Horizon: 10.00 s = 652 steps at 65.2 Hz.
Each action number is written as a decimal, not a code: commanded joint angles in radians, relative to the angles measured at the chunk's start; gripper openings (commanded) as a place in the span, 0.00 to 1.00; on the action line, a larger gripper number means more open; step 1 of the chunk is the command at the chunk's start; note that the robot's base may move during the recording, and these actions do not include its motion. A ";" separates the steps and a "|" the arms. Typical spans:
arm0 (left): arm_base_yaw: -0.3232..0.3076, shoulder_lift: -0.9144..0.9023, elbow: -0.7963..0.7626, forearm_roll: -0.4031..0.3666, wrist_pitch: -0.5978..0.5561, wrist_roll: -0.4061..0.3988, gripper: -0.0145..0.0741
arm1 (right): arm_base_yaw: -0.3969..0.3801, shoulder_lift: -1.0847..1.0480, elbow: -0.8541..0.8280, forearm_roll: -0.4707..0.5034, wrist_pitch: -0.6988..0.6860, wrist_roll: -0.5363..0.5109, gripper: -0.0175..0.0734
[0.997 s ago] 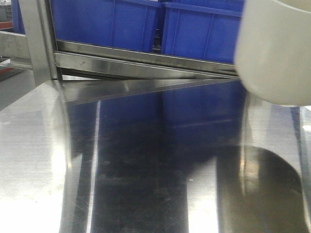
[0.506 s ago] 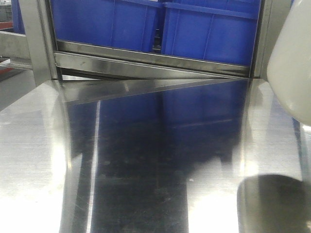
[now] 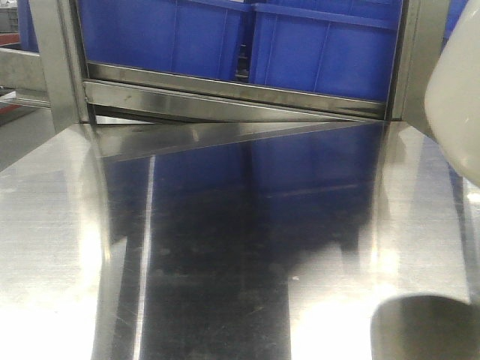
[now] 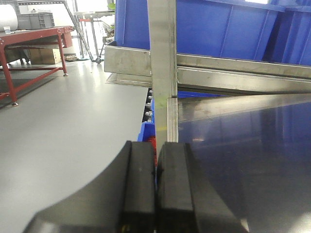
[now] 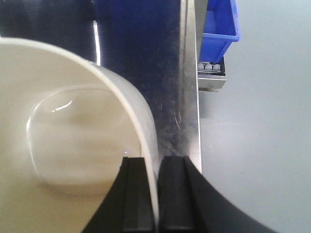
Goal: Move white bin to right shelf second layer
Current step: 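Lift the white bin off the table with the right gripper, then drive down the aisle holding the white bin in the right gripper, then turn and drive toward the roller shelf rack carrying the bin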
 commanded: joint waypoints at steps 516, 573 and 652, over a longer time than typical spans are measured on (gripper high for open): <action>-0.004 -0.013 0.037 -0.006 -0.084 -0.003 0.26 | 0.018 -0.003 -0.031 0.009 -0.081 -0.010 0.27; -0.004 -0.013 0.037 -0.006 -0.084 -0.003 0.26 | 0.018 -0.003 -0.030 0.009 -0.080 -0.010 0.27; -0.004 -0.013 0.037 -0.006 -0.084 -0.003 0.26 | 0.018 -0.003 -0.030 0.009 -0.080 -0.010 0.27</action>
